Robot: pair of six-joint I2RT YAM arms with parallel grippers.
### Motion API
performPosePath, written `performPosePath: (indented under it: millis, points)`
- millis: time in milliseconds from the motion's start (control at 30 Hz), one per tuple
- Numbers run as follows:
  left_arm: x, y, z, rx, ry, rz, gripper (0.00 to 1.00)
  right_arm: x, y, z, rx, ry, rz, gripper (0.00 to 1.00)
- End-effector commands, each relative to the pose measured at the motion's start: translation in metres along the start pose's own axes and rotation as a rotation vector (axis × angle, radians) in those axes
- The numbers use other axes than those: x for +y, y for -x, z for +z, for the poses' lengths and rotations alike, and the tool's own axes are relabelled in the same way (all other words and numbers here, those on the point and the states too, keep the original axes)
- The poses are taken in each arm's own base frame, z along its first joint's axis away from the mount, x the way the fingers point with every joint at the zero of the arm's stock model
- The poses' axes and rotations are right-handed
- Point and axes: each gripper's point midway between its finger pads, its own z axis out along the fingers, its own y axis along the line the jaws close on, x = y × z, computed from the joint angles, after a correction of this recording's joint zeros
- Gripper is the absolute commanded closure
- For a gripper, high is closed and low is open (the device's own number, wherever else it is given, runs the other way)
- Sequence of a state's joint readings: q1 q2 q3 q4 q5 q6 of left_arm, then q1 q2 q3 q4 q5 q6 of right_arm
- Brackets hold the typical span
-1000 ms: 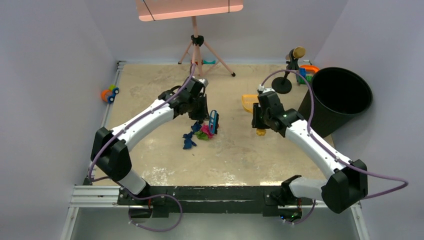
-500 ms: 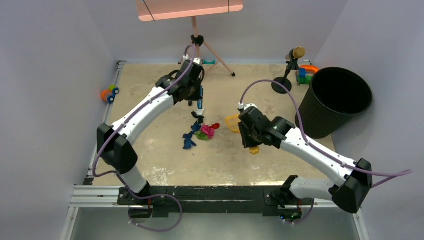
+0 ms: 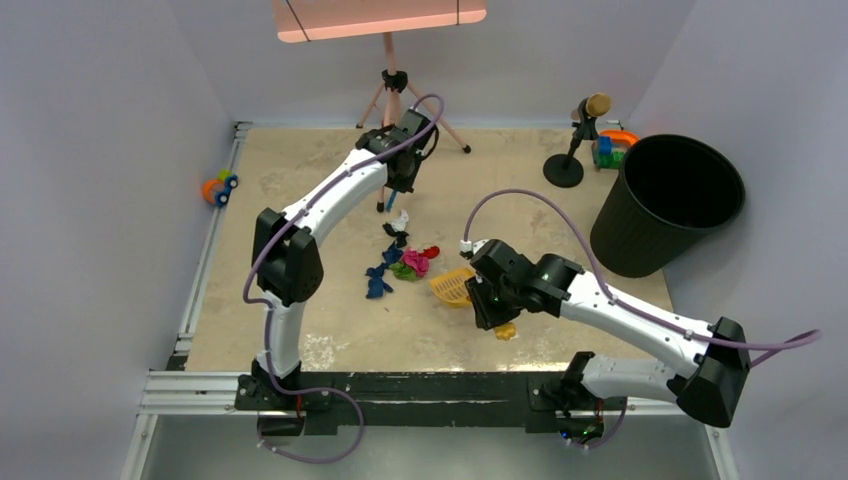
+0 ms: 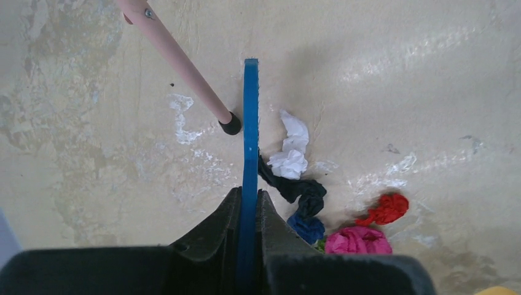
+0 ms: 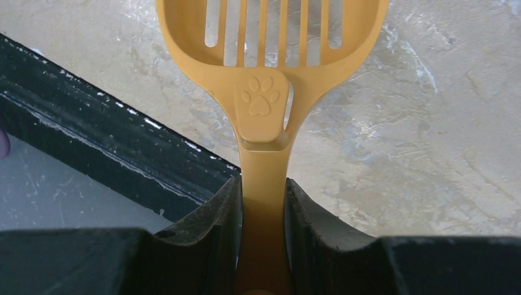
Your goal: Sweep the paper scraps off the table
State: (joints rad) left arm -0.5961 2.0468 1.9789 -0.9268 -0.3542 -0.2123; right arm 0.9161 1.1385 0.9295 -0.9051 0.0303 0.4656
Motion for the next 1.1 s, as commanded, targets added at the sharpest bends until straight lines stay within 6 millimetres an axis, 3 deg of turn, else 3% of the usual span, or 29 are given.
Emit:
performPosePath:
  millis: [0,333,500,633,800,900,1067]
  points:
    - [0.006,0.003,-0.008,-0.005,0.002,0.126,1.00,0.014,-0.001,0.005,0.005,0.044,0.002,1.00]
    - [-0.014,-0.016,0.003,0.015,0.010,0.474,1.00,0.036,-0.002,0.032,0.043,0.073,-0.014,1.00]
    - [-0.017,-0.023,0.012,0.032,0.028,0.534,1.00,0.042,0.006,0.042,0.041,0.060,-0.027,1.00]
    - [-0.011,-0.031,0.023,0.080,0.071,0.587,1.00,0.044,0.016,0.051,0.015,0.047,-0.028,1.00]
    - [0.012,-0.037,0.037,0.158,0.234,0.682,1.00,0.044,0.027,0.063,0.003,0.015,-0.033,1.00]
    - [-0.005,-0.052,0.043,0.191,0.103,0.708,1.00,0.044,0.031,0.068,0.000,-0.002,-0.046,1.00]
    - [-0.030,-0.068,0.033,0.217,-0.089,0.682,1.00,0.043,0.044,0.073,-0.027,-0.026,-0.073,1.00]
